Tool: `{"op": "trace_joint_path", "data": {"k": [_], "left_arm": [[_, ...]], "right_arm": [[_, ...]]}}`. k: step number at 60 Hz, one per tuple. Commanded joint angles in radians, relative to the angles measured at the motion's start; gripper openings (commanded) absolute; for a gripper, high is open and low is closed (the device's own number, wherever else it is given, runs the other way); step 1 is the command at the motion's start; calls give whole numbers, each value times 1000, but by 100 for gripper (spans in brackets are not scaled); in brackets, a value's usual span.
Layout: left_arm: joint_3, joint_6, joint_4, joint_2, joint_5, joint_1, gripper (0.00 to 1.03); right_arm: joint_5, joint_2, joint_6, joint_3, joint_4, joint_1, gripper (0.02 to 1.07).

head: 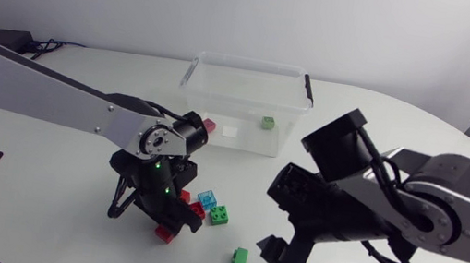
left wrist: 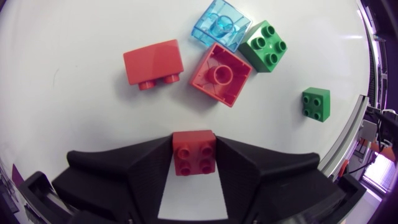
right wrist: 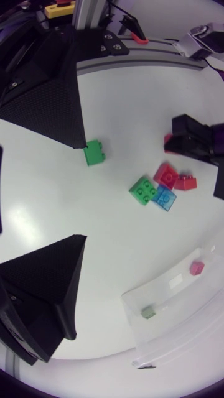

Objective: Place the duplo bricks in the container

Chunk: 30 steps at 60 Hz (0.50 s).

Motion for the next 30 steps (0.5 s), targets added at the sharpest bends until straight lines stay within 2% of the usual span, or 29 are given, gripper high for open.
{"op": "trace_joint_path", "data": {"k": [1, 7, 15, 20, 27, 30], "left_arm": [[-28, -15, 5, 4, 8, 7, 10], [-43, -1, -23, -42, 5, 13, 10], [0, 27, -104, -160, 1, 58, 10], [71, 51, -165, -243, -1, 93, 10], [189, 74, -184, -321, -4, 139, 10], [247, 79, -184, -338, -4, 155, 10]], "right_arm": [[-19, 30, -35, -37, 20, 39, 102], [-28, 66, -35, -46, 36, 81, 102], [-44, 149, -35, -51, 89, 105, 102], [-44, 198, -38, -49, 119, 114, 102], [-42, 261, -39, -43, 155, 119, 101], [-44, 277, -49, -34, 158, 114, 96]]}}
